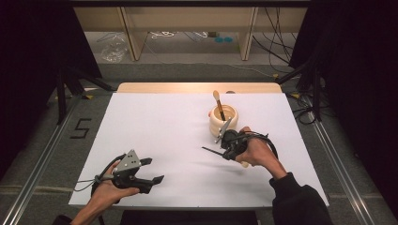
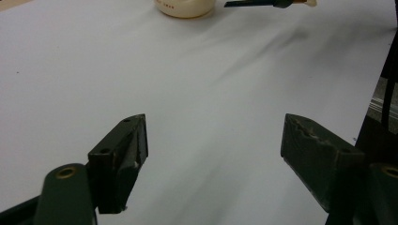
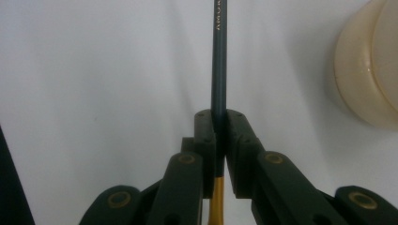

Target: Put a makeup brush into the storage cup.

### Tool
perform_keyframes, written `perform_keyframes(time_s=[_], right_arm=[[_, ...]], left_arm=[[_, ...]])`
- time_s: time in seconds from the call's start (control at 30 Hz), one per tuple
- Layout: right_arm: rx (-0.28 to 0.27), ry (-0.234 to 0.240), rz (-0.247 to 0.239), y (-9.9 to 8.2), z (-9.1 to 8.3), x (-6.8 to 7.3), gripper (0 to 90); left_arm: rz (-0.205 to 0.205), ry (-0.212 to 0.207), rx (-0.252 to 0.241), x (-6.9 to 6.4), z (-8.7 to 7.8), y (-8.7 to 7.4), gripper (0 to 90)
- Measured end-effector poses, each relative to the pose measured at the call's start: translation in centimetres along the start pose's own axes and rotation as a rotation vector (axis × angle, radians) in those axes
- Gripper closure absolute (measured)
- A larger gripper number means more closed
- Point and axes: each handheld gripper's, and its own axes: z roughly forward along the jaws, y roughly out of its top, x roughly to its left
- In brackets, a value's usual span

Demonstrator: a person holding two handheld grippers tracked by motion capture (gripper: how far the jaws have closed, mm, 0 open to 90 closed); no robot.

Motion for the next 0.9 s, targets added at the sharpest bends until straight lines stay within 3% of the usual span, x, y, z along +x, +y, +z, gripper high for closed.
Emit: perform_keyframes(time_s=[0.53, 0.77, 0.9], right_arm=[[-0.038, 0.000, -0.075, 0.7, -0.7, 1.1, 84.5], [-0.038, 0.003, -0.099, 1.0, -0.7, 1.7, 84.4], [-0.024, -0.002, -0.155, 1.3, -0.5, 2.1, 84.5]], left_arm=[[0.007, 0.003, 0.009, 0.3, 0.2, 0.3, 23.6], [0.009, 0.004, -0.013, 0.4, 0.5, 0.9, 23.7], [0.018, -0.004, -0.007, 0.3, 1.0, 1.3, 24.5]])
